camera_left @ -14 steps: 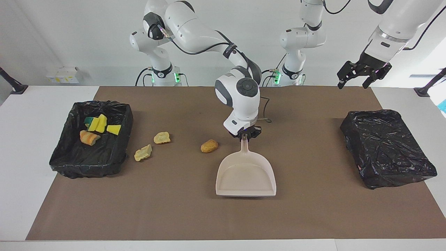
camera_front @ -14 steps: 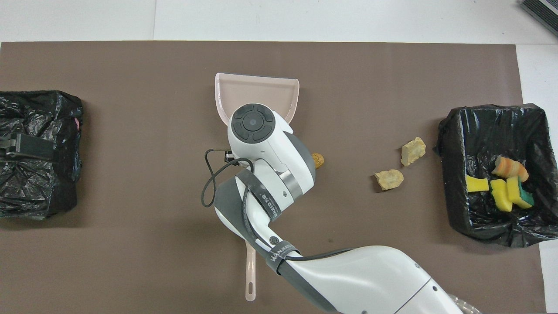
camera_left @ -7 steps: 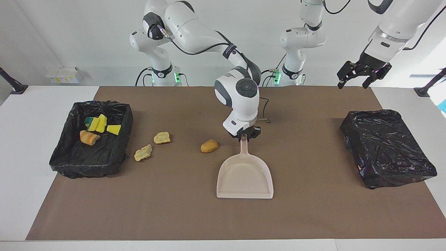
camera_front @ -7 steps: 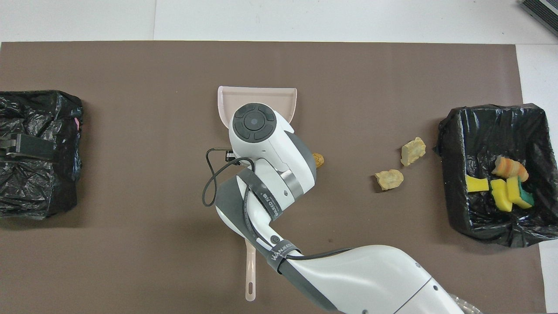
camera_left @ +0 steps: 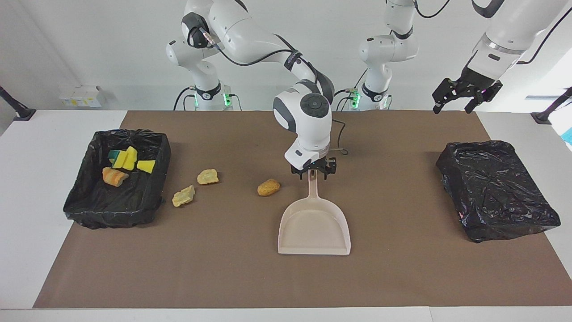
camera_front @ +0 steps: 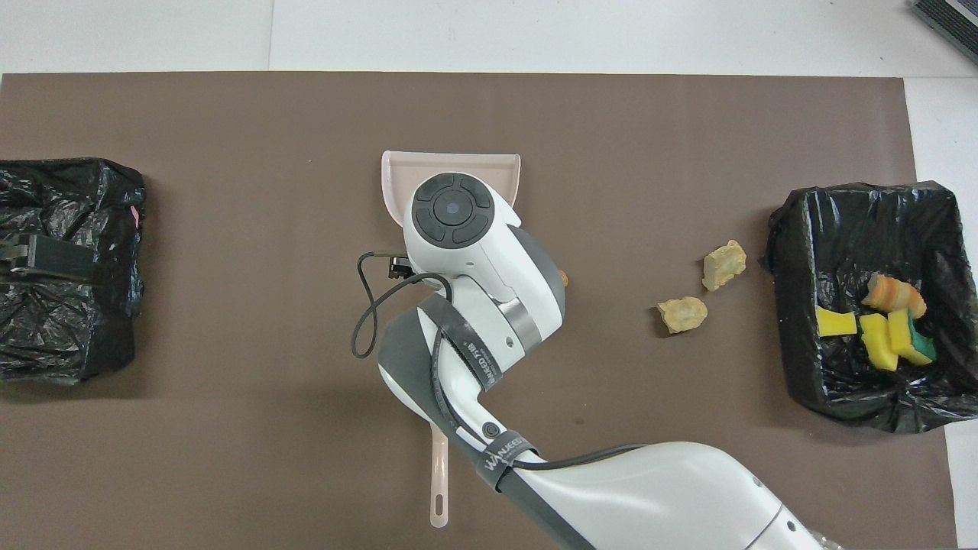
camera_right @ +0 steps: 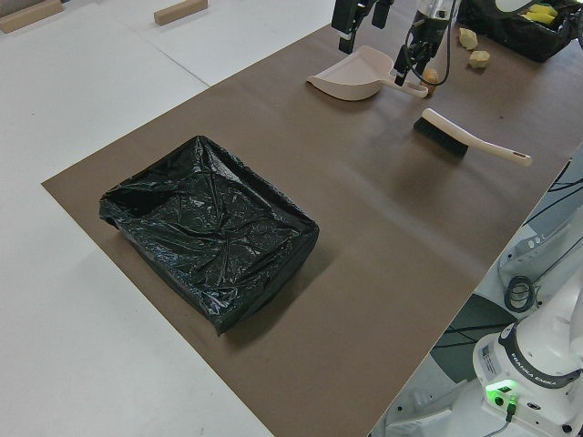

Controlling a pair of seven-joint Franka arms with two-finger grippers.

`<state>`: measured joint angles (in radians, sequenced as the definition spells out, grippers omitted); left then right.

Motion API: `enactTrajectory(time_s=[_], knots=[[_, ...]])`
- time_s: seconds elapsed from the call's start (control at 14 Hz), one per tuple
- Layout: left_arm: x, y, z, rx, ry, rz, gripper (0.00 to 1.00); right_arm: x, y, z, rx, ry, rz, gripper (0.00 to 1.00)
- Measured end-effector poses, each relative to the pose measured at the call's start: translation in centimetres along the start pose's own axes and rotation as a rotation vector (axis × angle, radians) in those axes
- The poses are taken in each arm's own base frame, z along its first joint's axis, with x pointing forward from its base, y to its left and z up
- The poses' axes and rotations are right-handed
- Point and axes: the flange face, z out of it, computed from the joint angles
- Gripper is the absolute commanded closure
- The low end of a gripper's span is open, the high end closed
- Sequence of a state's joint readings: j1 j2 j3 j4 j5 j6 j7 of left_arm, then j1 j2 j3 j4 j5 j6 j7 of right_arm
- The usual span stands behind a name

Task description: Sweep and dump trash in bin

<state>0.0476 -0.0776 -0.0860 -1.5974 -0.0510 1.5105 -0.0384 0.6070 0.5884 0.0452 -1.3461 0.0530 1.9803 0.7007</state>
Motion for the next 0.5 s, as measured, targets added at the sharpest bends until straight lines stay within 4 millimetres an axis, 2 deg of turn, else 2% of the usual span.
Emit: enactTrajectory(time_s=[0.29, 0.43, 0.5], knots=[[0.0, 0.0, 0.0, 0.0, 0.0, 0.0, 0.0, -1.2, 0.3, -1.6, -0.027, -0.036, -0.007, 0.0], [0.0, 0.0, 0.0, 0.0, 0.0, 0.0, 0.0, -3.4, 0.2, -1.7, -0.048, -0.063, 0.009, 0.0], [0.0, 0.0, 0.0, 0.0, 0.0, 0.0, 0.0, -5.2, 0.0, -1.5, -0.065, -0.077, 0.019, 0.0]])
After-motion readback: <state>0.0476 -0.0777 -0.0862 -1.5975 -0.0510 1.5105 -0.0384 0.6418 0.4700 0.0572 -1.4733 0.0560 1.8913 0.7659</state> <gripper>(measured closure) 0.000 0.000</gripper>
